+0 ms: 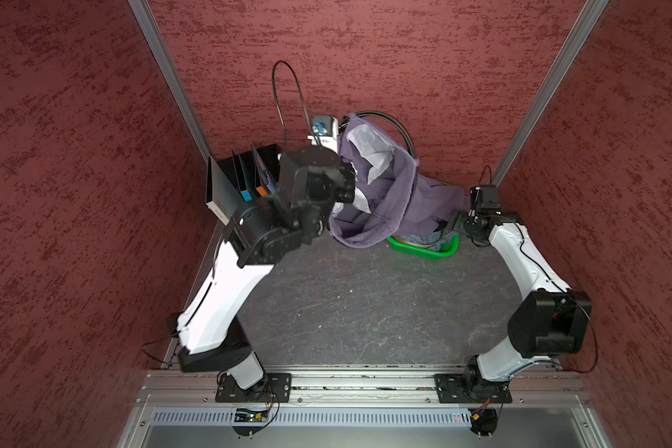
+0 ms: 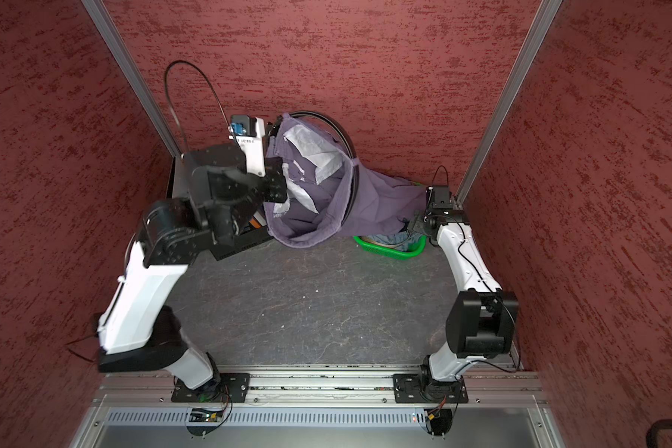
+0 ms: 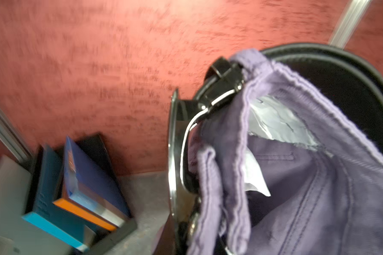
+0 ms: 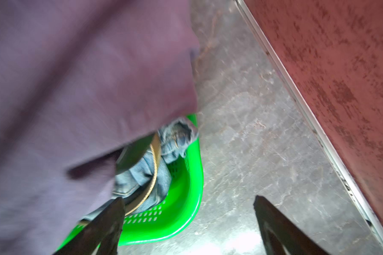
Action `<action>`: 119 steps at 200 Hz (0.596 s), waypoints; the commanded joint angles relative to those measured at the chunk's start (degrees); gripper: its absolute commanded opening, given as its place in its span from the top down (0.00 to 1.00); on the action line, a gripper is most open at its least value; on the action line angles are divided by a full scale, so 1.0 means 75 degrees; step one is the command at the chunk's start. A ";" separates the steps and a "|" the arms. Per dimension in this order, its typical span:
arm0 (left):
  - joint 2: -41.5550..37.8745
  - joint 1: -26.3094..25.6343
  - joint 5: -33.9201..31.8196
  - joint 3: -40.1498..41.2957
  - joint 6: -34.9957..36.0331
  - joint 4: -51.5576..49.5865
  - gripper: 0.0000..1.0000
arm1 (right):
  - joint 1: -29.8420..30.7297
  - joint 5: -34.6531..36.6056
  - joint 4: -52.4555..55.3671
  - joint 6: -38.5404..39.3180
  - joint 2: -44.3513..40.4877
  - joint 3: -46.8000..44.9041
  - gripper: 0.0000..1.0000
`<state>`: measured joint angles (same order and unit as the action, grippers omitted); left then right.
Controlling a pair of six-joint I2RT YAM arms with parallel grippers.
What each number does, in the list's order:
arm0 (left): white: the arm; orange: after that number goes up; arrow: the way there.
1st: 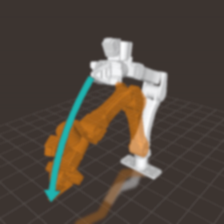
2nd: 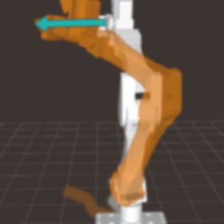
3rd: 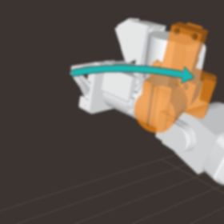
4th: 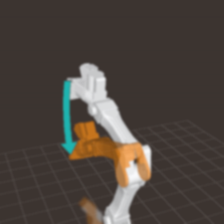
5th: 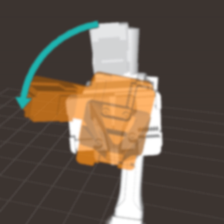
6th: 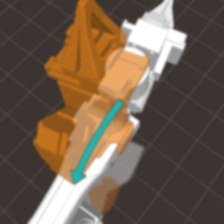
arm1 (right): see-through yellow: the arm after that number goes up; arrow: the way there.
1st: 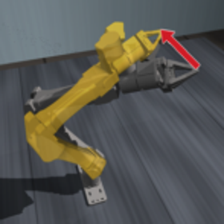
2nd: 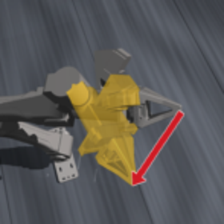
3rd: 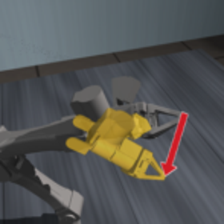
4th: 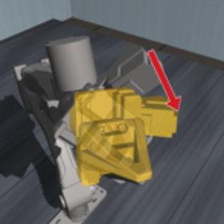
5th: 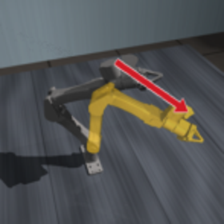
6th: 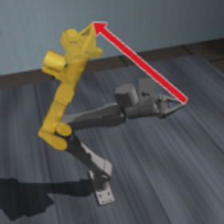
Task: Remove the belt from the trousers
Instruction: Move the distractor to the center of the board.
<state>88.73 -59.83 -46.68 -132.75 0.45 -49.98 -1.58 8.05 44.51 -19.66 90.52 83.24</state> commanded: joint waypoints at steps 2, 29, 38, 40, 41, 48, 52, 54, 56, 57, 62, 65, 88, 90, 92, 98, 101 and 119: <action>-0.1546 -0.1206 -0.3179 0.1562 0.4735 0.6890 1.00 | 0.0031 -0.0460 0.0085 -0.0086 0.0170 0.0065 0.08; -0.1008 -0.1410 -0.3304 0.0466 0.4668 0.5916 1.00 | 0.0059 -0.0767 0.0227 -0.0320 0.0750 0.0027 0.11; -0.0963 -0.1416 -0.2915 0.0483 0.4337 0.5620 1.00 | 0.0142 -0.0698 0.0142 -0.0371 0.0833 -0.0160 0.12; -0.0966 -0.1405 -0.2811 0.0508 0.4242 0.5515 1.00 | 0.0179 -0.0667 0.0102 -0.0391 0.0842 -0.0220 0.12; -0.0961 -0.1401 -0.2753 0.0514 0.4194 0.5474 1.00 | 0.0195 -0.0648 0.0095 -0.0403 0.0843 -0.0257 0.12; -0.0914 -0.1306 -0.2450 0.0537 0.3898 0.5271 1.00 | 0.0251 -0.0708 -0.0052 -0.0467 0.0801 -0.0479 0.12; -0.0851 -0.1252 -0.2284 0.0482 0.3766 0.5169 1.00 | 0.0302 -0.0811 -0.0192 -0.0489 0.0735 -0.0638 0.12; -0.0800 -0.1232 -0.2196 0.0446 0.3709 0.5112 1.00 | 0.0328 -0.0841 -0.0269 -0.0494 0.0703 -0.0729 0.12; -0.0747 -0.1207 -0.2107 0.0373 0.3669 0.5033 1.00 | 0.0349 -0.0896 -0.0317 -0.0504 0.0654 -0.0819 0.12; -0.0722 -0.1202 -0.2061 0.0347 0.3650 0.5005 1.00 | 0.0374 -0.0909 -0.0366 -0.0512 0.0626 -0.0861 0.12; -0.0549 -0.1169 -0.1855 0.0136 0.3579 0.4858 1.00 | 0.0471 -0.0933 -0.0531 -0.0540 0.0522 -0.1055 0.12; -0.0446 -0.1145 -0.1739 -0.0032 0.3547 0.4755 1.00 | 0.0540 -0.0942 -0.0603 -0.0558 0.0464 -0.1145 0.12; 0.0620 -0.0872 -0.0923 -0.1846 0.2797 0.3420 1.00 | 0.0919 -0.1432 -0.1054 -0.0529 -0.0069 -0.1680 0.11; 0.0713 -0.0835 -0.0828 -0.2037 0.2679 0.3269 1.00 | 0.0954 -0.1559 -0.1138 -0.0513 -0.0151 -0.1742 0.11; 0.0789 -0.0794 -0.0713 -0.2211 0.2556 0.3105 1.00 | 0.0977 -0.1696 -0.1232 -0.0485 -0.0245 -0.1816 0.12; 0.0971 -0.0681 -0.0424 -0.2630 0.2296 0.2766 1.00 | 0.1067 -0.2163 -0.1576 -0.0401 -0.0535 -0.2013 0.12; 0.1039 -0.0653 -0.0325 -0.2751 0.2262 0.2762 1.00 | 0.1121 -0.2408 -0.1794 -0.0333 -0.0785 -0.2157 0.12; 0.1062 -0.0927 -0.0208 -0.2942 0.2865 0.3703 1.00 | 0.1578 -0.3265 -0.3045 -0.0016 -0.2426 -0.3039 0.11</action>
<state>96.66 -65.47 -55.86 -150.26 23.31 -27.20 6.70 -5.10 36.01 -22.04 86.50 64.82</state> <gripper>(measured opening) 0.129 0.881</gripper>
